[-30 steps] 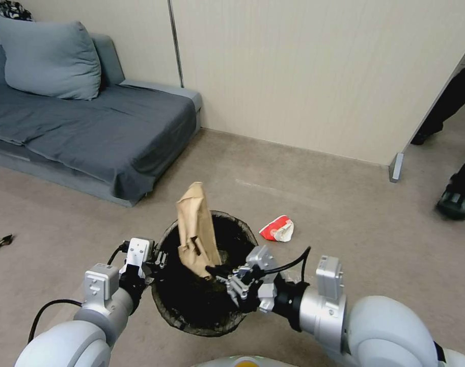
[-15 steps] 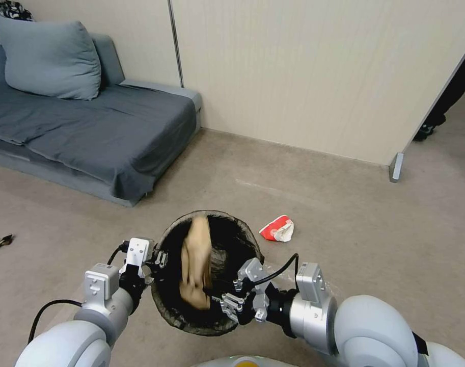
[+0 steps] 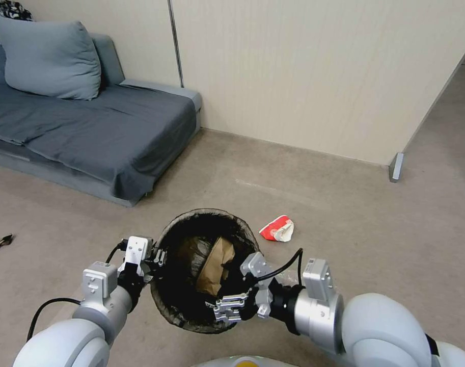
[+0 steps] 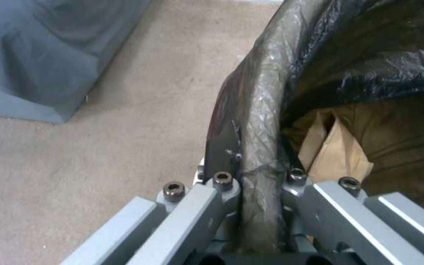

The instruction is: Pick up the trash bin, then pick up the garbage from the floor and place it into the trash bin.

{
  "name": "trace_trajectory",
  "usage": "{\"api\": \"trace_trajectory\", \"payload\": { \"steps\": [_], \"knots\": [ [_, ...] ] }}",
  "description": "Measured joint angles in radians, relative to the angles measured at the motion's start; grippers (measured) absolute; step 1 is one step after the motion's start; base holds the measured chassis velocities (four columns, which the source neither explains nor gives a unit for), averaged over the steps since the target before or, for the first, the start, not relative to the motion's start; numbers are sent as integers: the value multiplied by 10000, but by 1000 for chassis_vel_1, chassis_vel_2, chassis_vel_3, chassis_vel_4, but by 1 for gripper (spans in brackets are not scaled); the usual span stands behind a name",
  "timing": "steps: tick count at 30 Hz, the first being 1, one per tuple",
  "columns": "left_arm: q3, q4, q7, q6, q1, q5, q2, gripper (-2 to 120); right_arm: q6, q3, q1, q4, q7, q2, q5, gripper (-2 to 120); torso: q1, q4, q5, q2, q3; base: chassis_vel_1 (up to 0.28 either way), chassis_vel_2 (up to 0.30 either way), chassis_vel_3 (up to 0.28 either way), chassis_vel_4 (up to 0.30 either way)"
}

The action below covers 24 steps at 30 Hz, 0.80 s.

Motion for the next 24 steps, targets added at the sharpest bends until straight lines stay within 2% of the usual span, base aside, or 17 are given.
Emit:
{"api": "trace_trajectory", "payload": {
  "steps": [1,4,7,8,9,10,14,15,16,17,19,21,23,24],
  "knots": [
    [-9,0,0,1,-15,-12,-1,1,141,384,-10,0,-125,-20,91,97,0,0,1,0,0,0,0,0,0],
    [-13,0,2,1,-26,-15,-1,1,340,710,-10,2,-244,-22,124,99,0,1,1,0,0,0,0,0,0],
    [-20,0,2,1,-46,-17,-14,1,922,1673,95,13,-503,-22,225,100,0,0,1,0,0,0,0,0,0],
    [-20,0,2,1,-46,-17,-14,1,922,1673,95,13,-503,-22,225,100,0,0,1,0,0,0,0,0,0],
    [-20,0,5,2,-51,-17,-25,1,1312,2155,358,14,-315,2,459,100,0,0,1,0,0,0,0,0,0],
    [-20,0,5,2,-51,-17,-25,1,1312,2155,358,14,-315,2,459,100,0,0,1,0,0,0,0,0,0],
    [-20,0,7,1,-59,-17,-46,1,1599,2445,806,15,441,155,835,100,0,1,0,0,0,0,0,0,0],
    [-29,0,9,1,-52,-16,-54,1,1699,2490,1110,16,1104,340,983,100,0,1,0,0,0,0,0,0,0],
    [-29,0,9,1,-52,-16,-54,1,1699,2490,1110,16,1104,340,983,100,0,1,0,0,0,0,0,0,0],
    [-59,0,10,1,-25,-16,-56,1,1738,2503,1325,-79,1548,505,1015,100,0,0,-1,0,0,0,0,0,0],
    [-66,0,11,2,-20,-16,-56,1,1742,2508,1364,-136,1621,534,1015,100,0,0,0,0,0,0,0,0,0],
    [-128,0,11,1,39,-16,-86,1,1744,2498,1776,-1032,2507,878,1029,100,1,1,1,0,1,0,0,0,0],
    [-136,0,11,1,53,-16,-101,1,1745,2472,1902,-1311,2763,1004,1056,100,0,2,1,0,1,0,0,0,0],
    [-146,0,12,1,79,-9,-142,1,1749,2400,2156,-1872,3180,1266,1084,100,1,2,0,0,1,0,0,0,0]
  ]
}}
